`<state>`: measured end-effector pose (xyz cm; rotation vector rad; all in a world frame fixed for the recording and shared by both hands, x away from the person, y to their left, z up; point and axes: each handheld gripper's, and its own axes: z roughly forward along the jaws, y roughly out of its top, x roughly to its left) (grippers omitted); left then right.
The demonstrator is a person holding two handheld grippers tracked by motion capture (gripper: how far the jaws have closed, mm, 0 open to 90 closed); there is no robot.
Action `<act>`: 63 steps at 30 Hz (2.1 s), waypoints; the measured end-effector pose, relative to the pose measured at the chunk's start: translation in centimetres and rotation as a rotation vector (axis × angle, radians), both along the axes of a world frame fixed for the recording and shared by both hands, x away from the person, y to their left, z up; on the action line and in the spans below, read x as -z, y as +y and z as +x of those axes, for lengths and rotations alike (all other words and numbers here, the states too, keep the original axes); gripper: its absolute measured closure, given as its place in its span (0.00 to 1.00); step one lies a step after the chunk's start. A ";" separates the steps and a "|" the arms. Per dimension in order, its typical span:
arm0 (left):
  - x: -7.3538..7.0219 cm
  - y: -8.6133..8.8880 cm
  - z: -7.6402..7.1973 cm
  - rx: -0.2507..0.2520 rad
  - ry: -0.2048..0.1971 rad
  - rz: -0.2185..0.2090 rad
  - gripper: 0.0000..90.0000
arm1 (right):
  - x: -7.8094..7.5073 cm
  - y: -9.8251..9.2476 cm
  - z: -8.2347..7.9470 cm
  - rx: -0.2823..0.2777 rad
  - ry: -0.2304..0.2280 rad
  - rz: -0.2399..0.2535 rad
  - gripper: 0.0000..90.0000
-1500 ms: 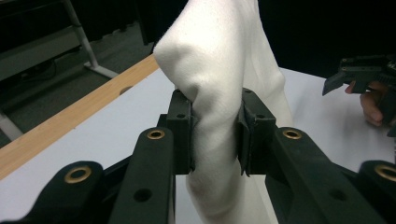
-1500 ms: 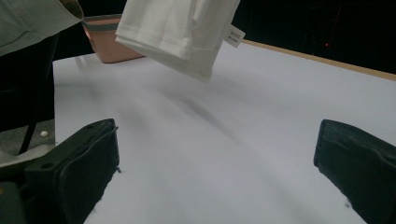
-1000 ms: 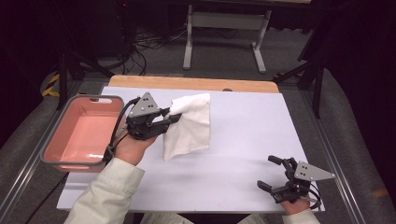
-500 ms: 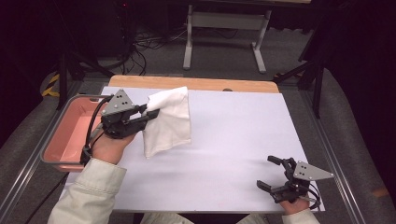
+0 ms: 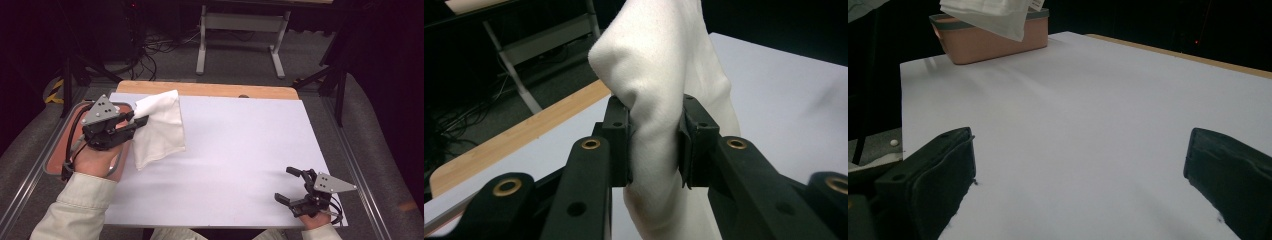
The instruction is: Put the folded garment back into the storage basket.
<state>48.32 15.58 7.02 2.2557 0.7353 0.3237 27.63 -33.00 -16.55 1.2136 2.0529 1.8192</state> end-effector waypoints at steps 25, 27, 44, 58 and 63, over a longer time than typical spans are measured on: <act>-2.0 6.4 -0.5 -0.138 -0.039 0.037 0.78 | 0.0 0.1 0.1 -0.004 0.000 0.001 0.01; -2.0 6.8 -0.6 -0.151 -0.038 0.038 0.78 | 0.0 0.2 0.2 -0.007 0.000 0.004 0.01; -2.8 9.6 -1.6 -0.216 -0.062 0.063 0.78 | 0.1 0.9 1.1 -0.034 0.002 0.010 0.01; -2.9 12.2 -1.6 -0.228 -0.107 0.141 0.78 | 0.1 1.0 1.1 -0.034 0.005 0.007 0.01; -2.8 12.9 -1.4 -0.242 -0.111 0.167 0.78 | 0.1 1.0 1.0 -0.033 0.007 0.007 0.01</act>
